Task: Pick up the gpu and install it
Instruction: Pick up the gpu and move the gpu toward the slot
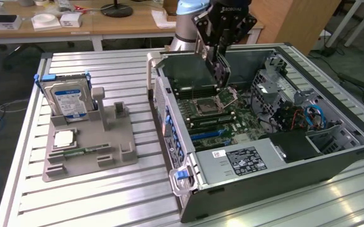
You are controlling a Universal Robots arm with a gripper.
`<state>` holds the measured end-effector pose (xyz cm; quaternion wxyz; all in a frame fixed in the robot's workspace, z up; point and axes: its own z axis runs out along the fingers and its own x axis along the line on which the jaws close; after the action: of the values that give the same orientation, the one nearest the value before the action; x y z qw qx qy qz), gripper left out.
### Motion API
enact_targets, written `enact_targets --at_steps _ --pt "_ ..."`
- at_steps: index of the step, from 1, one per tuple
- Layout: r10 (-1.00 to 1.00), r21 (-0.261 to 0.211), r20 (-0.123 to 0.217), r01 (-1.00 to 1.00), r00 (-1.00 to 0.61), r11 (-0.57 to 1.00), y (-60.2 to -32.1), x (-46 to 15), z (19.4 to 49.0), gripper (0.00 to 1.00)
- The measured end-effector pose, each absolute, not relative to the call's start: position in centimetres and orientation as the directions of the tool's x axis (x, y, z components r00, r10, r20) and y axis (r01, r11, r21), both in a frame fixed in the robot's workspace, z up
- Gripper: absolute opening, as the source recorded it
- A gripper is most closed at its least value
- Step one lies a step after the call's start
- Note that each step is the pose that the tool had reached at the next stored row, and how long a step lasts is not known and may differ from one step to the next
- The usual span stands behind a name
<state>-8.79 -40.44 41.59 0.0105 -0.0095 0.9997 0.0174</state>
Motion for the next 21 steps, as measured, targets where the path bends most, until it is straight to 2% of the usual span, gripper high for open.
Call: enact_targets --at_steps 21 --pt "-0.018 0.031 -0.01 -0.018 -1.0 0.999 -40.4 -3.8 41.6 0.26"
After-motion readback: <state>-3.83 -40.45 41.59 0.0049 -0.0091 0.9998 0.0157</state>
